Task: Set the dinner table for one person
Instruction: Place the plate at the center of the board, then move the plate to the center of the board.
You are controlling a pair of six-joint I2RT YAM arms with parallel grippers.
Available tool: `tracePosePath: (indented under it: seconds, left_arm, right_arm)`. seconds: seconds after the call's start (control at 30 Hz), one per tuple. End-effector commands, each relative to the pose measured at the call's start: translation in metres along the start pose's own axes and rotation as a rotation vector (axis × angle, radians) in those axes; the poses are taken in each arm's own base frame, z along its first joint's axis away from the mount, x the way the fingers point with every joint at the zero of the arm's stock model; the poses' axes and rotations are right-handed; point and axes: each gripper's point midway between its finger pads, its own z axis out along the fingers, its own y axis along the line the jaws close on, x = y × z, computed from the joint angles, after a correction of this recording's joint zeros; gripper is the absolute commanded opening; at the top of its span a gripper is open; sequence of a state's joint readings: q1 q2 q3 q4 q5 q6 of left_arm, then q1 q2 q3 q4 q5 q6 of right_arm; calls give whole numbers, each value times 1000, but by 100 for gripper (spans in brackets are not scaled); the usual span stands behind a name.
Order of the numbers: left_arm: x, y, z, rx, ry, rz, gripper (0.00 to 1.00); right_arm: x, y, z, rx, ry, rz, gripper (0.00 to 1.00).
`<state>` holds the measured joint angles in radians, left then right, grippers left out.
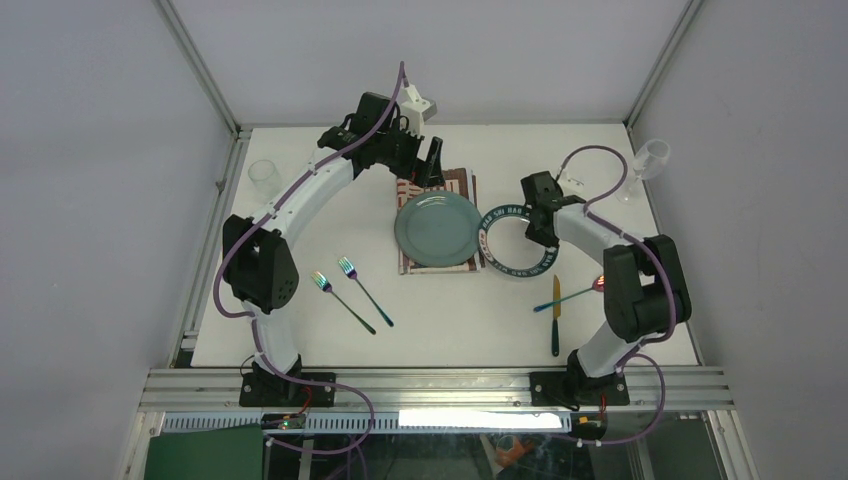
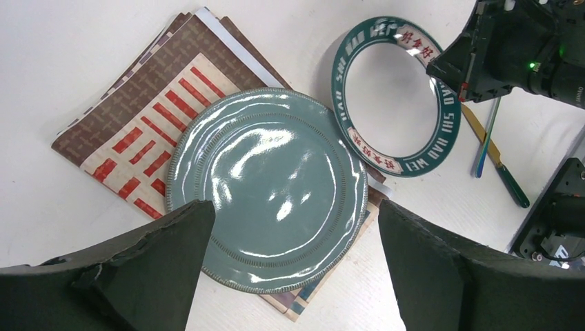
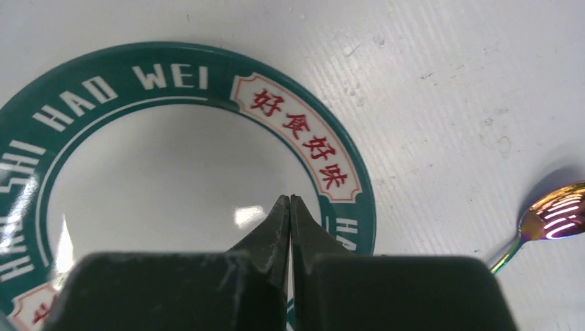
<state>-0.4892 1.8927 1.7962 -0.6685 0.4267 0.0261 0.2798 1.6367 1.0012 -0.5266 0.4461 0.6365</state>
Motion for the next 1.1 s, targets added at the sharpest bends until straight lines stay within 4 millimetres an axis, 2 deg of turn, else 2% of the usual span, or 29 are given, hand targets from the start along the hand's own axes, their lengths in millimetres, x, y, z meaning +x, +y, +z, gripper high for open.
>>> tracePosePath:
  seconds: [0.0,0.07,0.2,0.27,0.37,0.47,0.53,0.7,1.07]
  left_arm:
    - [-21,-9,-13,23,-76,34,94]
    - [-19,-8,-13,19,-73,31,94]
    - [-20,-9,-11,30,-74,29,95]
    - [-19,-9,-10,32,-73,26,95]
    - [-19,-7,-10,20,-71,28,95]
    - [-19,-3,-12,-6,-75,35,95]
    - [-19,-2,-15,-15,-77,42,96]
    - [-16,1,-18,-42,-80,49,96]
    - [-16,-1,-14,-24,-80,38,96]
  right_arm:
    - [-28,-7,-23,-4,-104,74,0]
    - [-30,-4,-30,-43,-106,68,0]
    - [-23,25,-48,-204,-67,13,0]
    - [-21,46,-59,-278,-84,-23,0]
    - [-6,91,-77,-435,-56,-174,0]
    - [12,117,-70,-423,18,-278,0]
    - [18,132,-72,-436,10,-322,0]
    - [33,139,-67,-410,13,-324,0]
    - [48,118,-51,-332,28,-322,0]
